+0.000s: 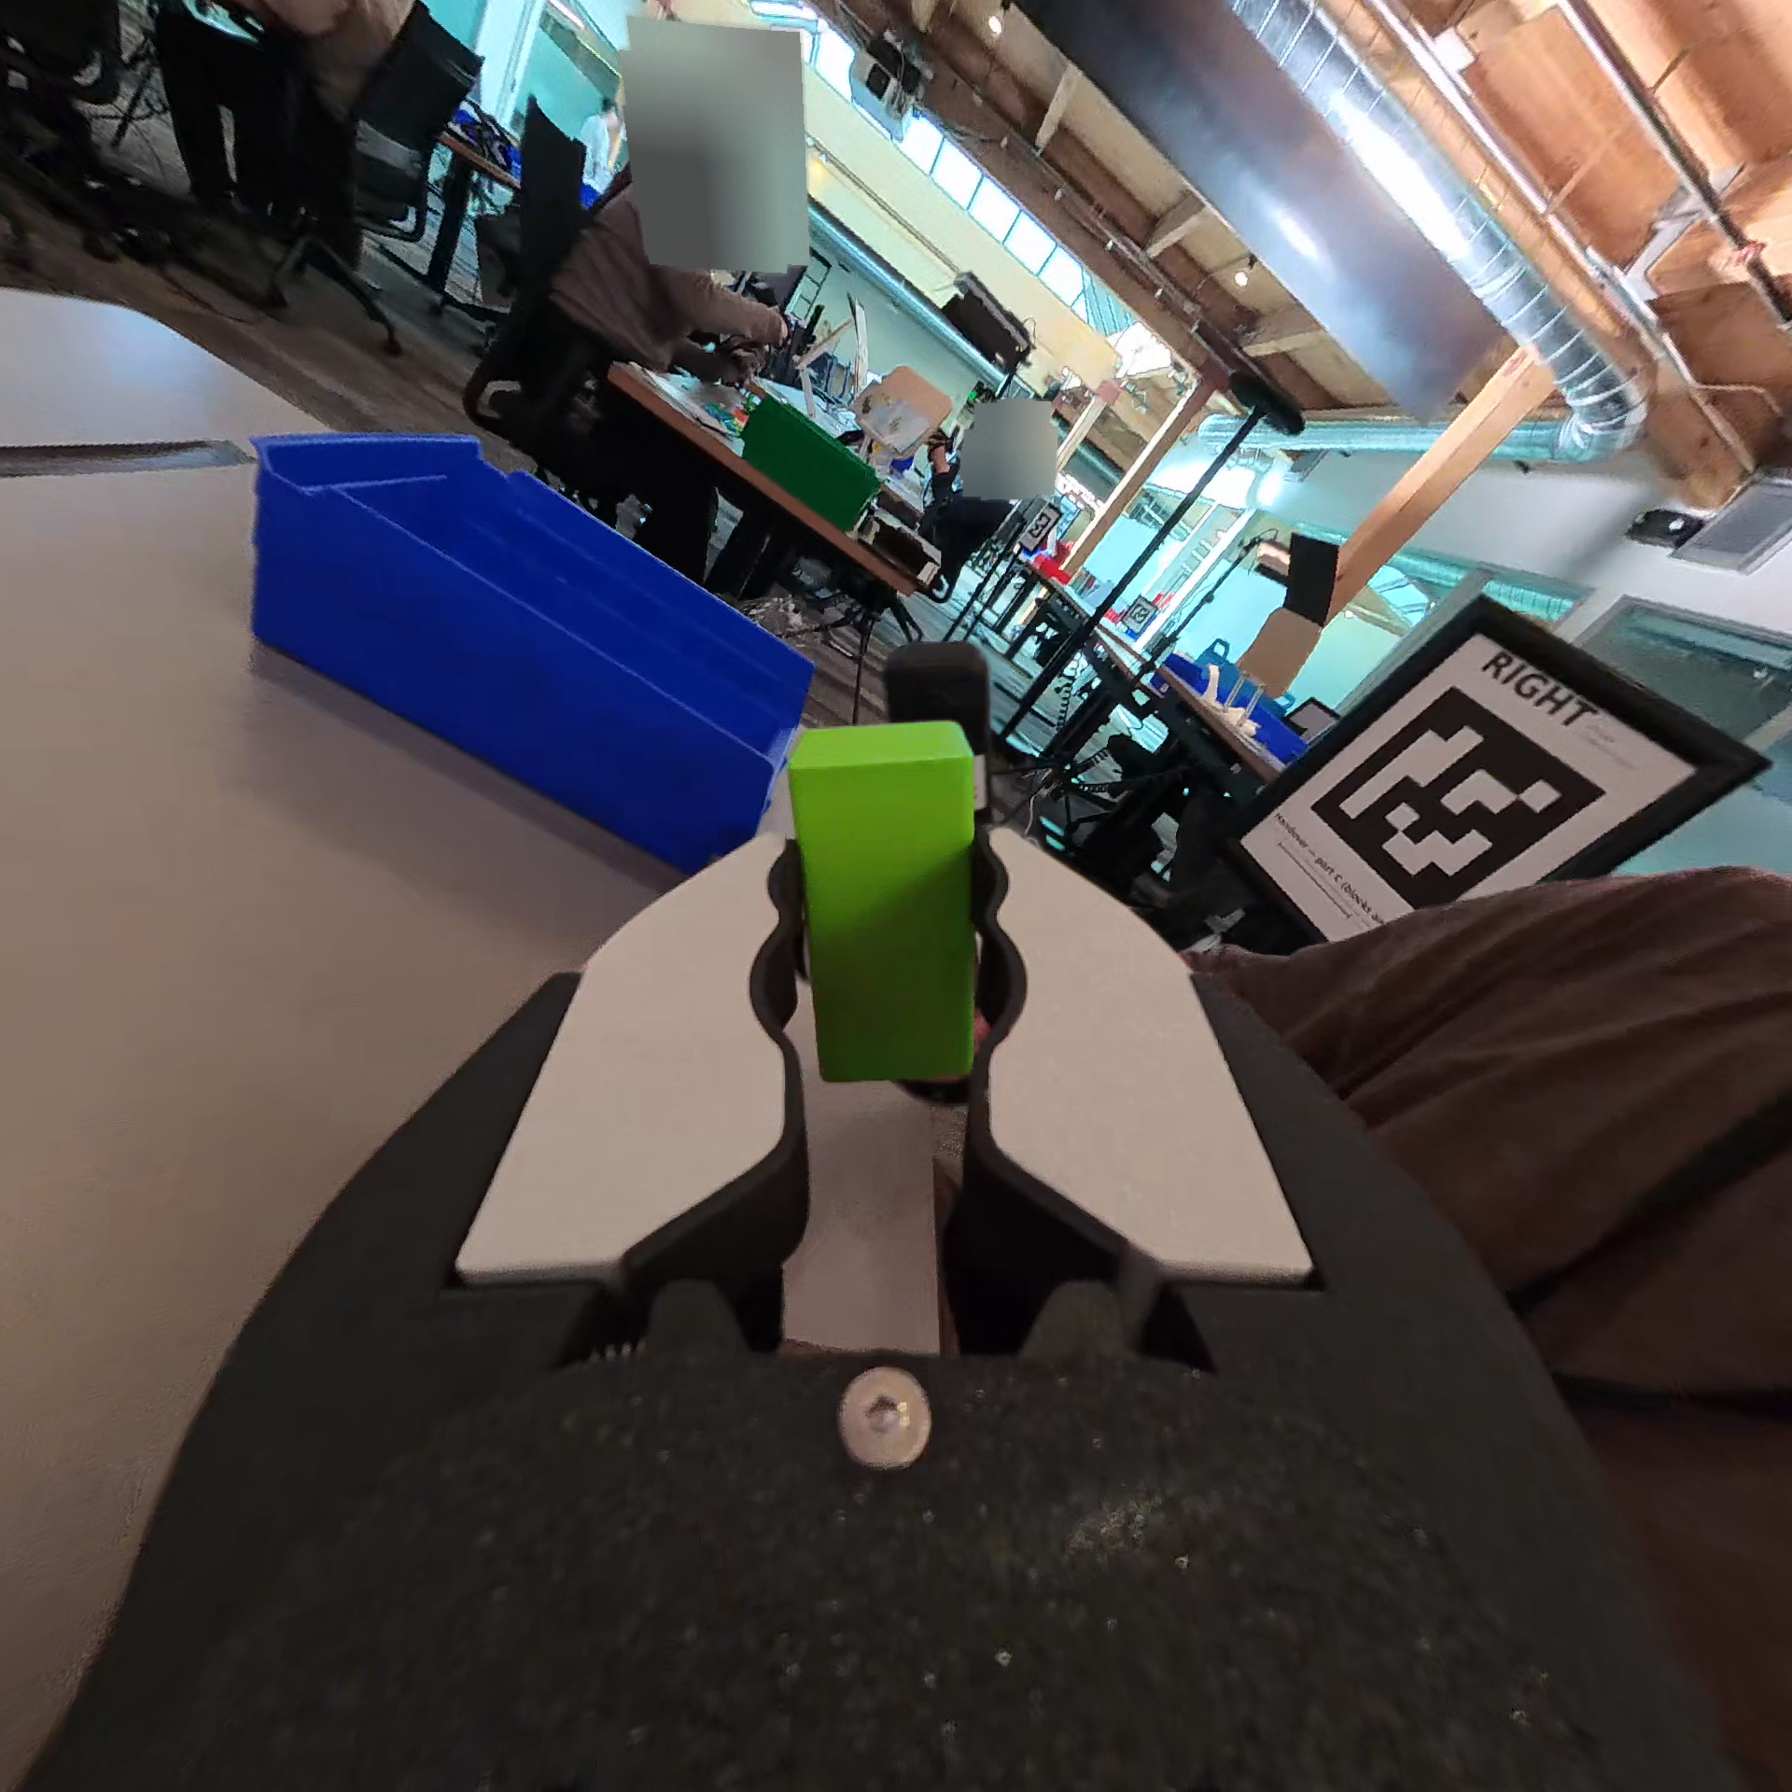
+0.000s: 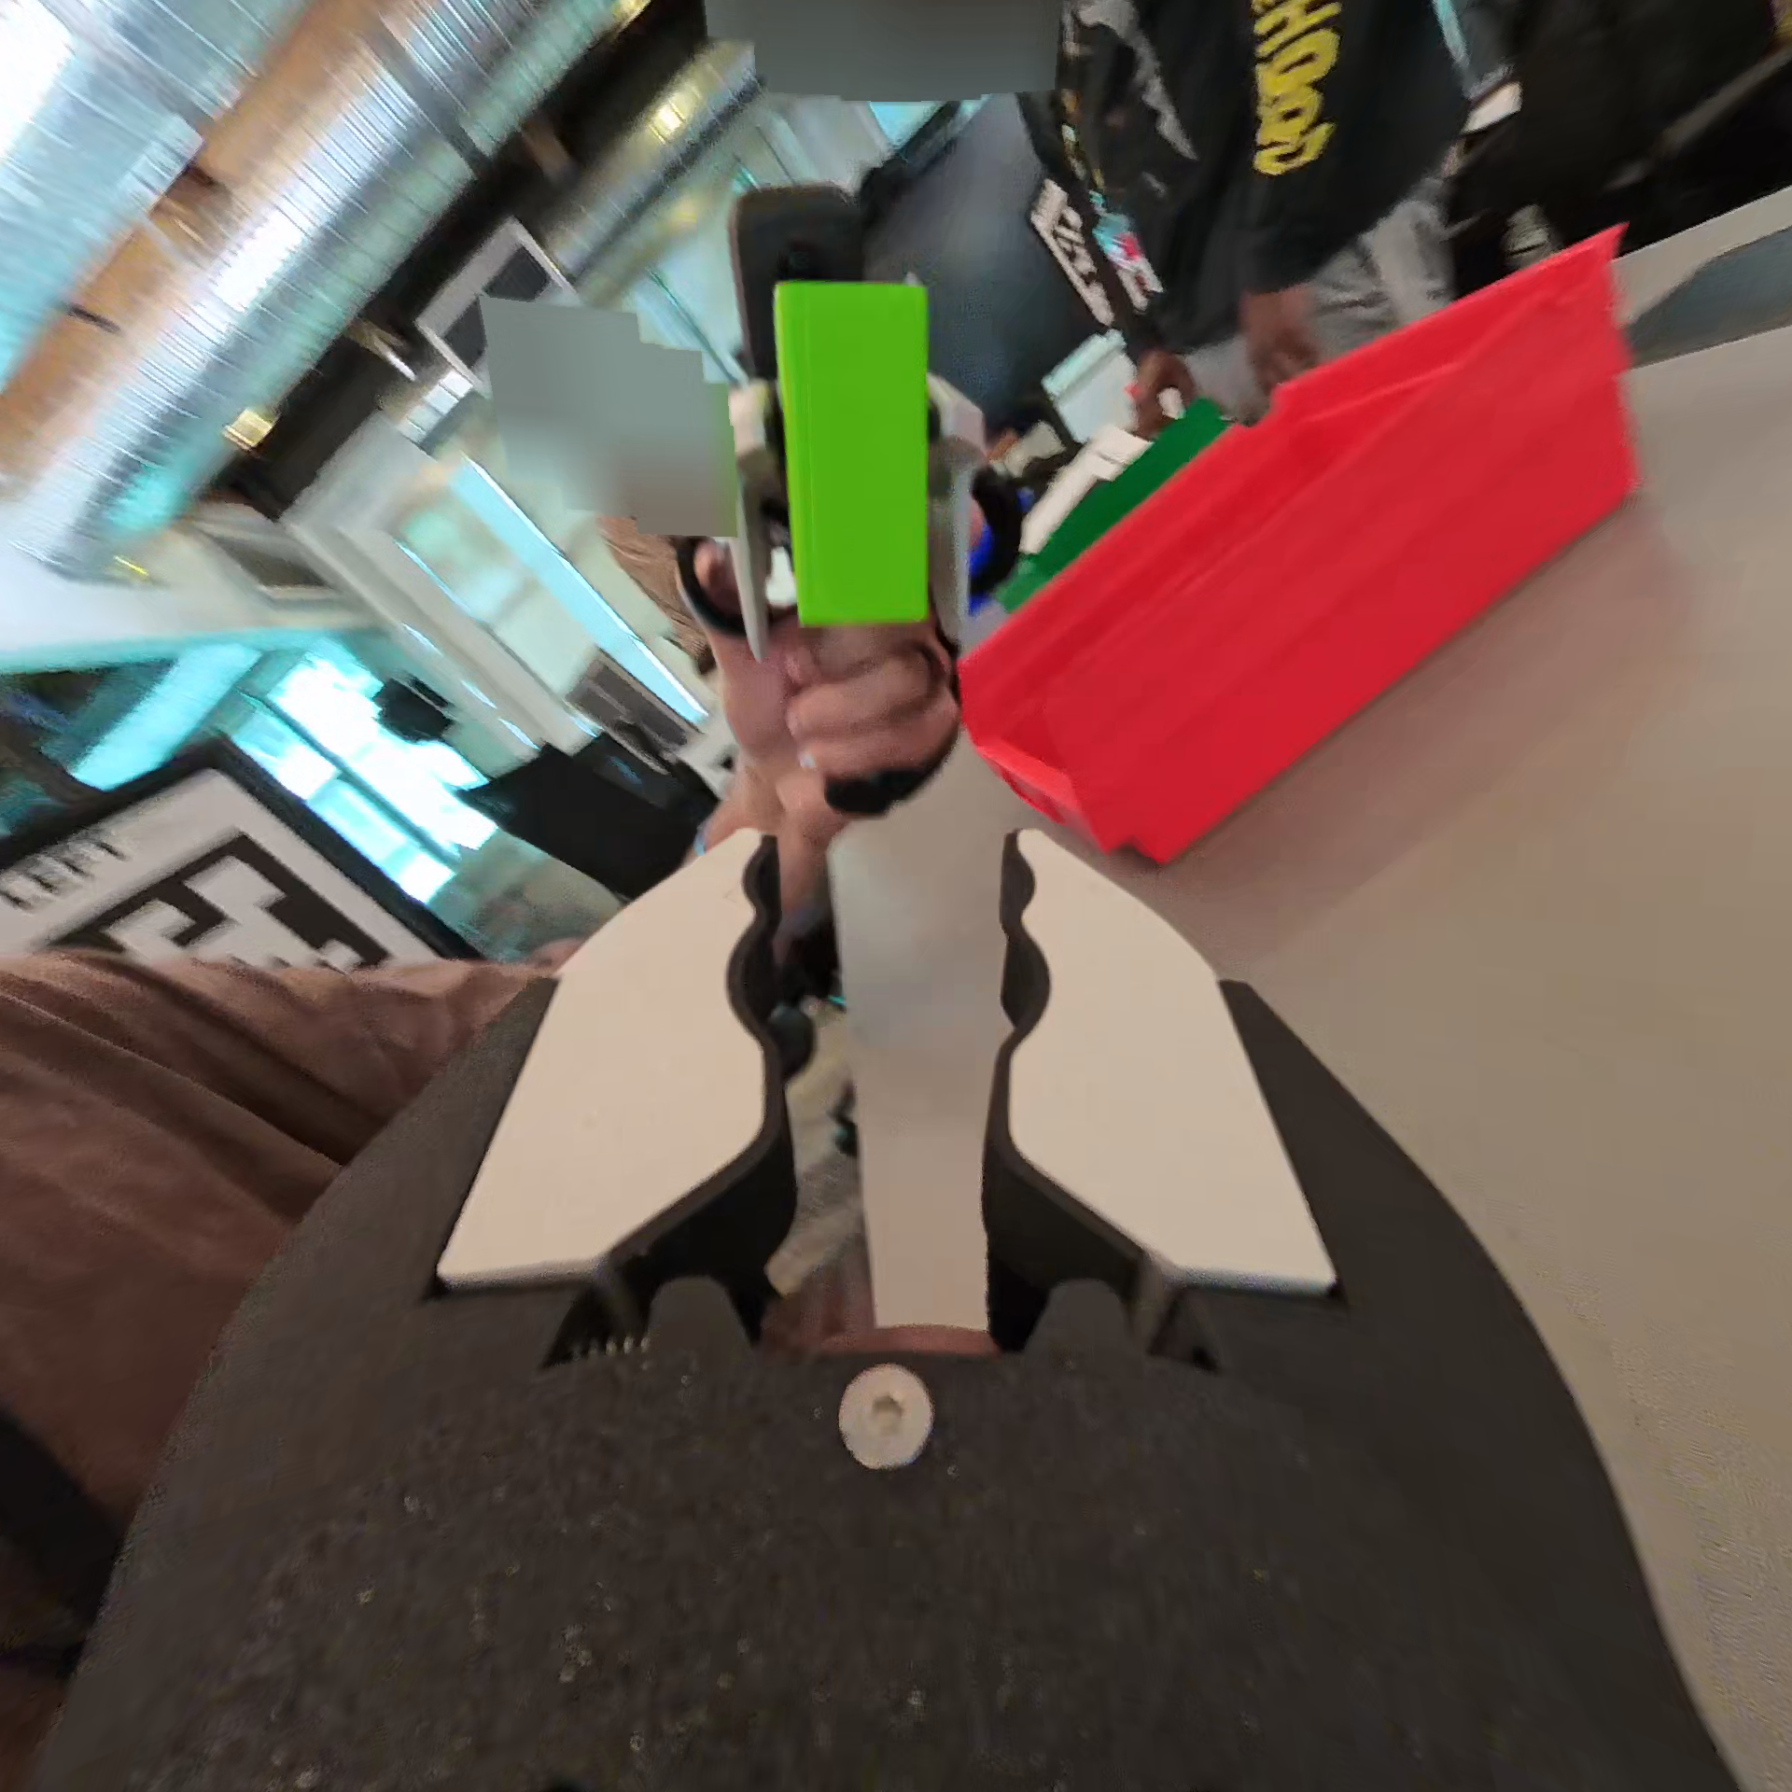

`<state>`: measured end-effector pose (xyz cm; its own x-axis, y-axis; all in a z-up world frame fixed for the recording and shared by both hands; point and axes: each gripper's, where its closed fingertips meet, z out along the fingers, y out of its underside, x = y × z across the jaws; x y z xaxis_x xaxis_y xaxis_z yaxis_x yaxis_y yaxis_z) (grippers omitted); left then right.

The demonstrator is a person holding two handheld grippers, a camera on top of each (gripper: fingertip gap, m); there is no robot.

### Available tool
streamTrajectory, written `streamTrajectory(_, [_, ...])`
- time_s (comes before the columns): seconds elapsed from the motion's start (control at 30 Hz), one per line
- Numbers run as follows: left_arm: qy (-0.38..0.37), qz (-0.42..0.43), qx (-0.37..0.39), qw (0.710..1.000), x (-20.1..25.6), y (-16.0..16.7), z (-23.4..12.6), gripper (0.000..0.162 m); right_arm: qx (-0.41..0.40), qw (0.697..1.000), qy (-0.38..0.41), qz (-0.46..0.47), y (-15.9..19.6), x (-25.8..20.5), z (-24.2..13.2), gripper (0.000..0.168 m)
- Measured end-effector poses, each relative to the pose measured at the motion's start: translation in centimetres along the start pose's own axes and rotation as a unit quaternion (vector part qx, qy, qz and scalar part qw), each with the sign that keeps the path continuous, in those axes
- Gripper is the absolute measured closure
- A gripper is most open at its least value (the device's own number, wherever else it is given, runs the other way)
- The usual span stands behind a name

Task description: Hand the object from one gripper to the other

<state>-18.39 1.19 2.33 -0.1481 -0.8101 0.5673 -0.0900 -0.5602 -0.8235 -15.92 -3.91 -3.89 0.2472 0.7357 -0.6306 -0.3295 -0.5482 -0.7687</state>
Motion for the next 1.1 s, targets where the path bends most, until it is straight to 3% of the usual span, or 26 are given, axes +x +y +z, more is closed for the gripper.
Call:
streamTrajectory(0.17, [-0.02, -0.033, -0.026, 0.999, -0.9, 3.0, 4.4, 0.129, 0.077, 0.989, -0.077, 0.1, -0.7, 0.4, 1.2, 0.123])
streamTrajectory(0.27, [-0.033, -0.035, -0.042, 0.998, -1.5, 4.5, 5.6, 0.129, 0.113, 0.987, -0.062, 0.095, -0.9, 1.4, 0.0, 0.135])
streamTrajectory(0.57, [-0.044, -0.044, -0.052, 0.997, -2.0, 6.1, 6.9, 0.128, 0.081, 0.993, -0.036, 0.074, 0.3, 2.1, -0.9, 0.136])
streamTrajectory(0.6, [-0.06, -0.03, -0.052, 0.996, -2.0, 6.3, 6.6, 0.125, 0.073, 0.995, -0.024, 0.059, 0.4, 2.0, -1.1, 0.136])
streamTrajectory(0.67, [-0.109, 0.025, -0.047, 0.993, -2.1, 6.2, 5.1, 0.065, 0.068, 0.997, 0.002, 0.023, -0.3, 1.6, -2.2, 0.136])
streamTrajectory(0.77, [-0.178, 0.085, -0.051, 0.979, -1.5, 5.4, 1.8, 0.073, 0.085, 0.991, 0.073, -0.072, -5.6, 0.7, -6.1, 0.136])
streamTrajectory(0.83, [-0.217, 0.092, -0.033, 0.971, -1.1, 5.2, -0.5, 0.08, 0.107, 0.972, 0.16, -0.138, -11.2, 0.4, -10.6, 0.136])
streamTrajectory(0.9, [-0.236, 0.074, -0.014, 0.969, -0.6, 6.1, -2.2, 0.087, 0.05, 0.938, 0.304, -0.156, -15.1, 2.3, -15.7, 0.136])
streamTrajectory(0.97, [-0.271, 0.058, -0.009, 0.961, -1.0, 7.7, -3.8, 0.088, -0.039, 0.869, 0.468, -0.156, -17.2, 5.5, -22.3, 0.136])
streamTrajectory(1.03, [-0.315, 0.062, -0.004, 0.947, -1.7, 8.8, -5.4, 0.09, -0.126, 0.786, 0.598, -0.093, -16.8, 8.6, -29.1, 0.136])
streamTrajectory(1.07, [-0.331, 0.066, -0.004, 0.941, -1.9, 9.3, -6.0, 0.092, -0.166, 0.758, 0.629, -0.054, -15.7, 9.7, -31.2, 0.136])
streamTrajectory(1.1, [-0.345, 0.07, -0.005, 0.936, -2.1, 9.8, -6.4, 0.095, -0.175, 0.748, 0.64, -0.021, -14.8, 10.8, -32.3, 0.136])
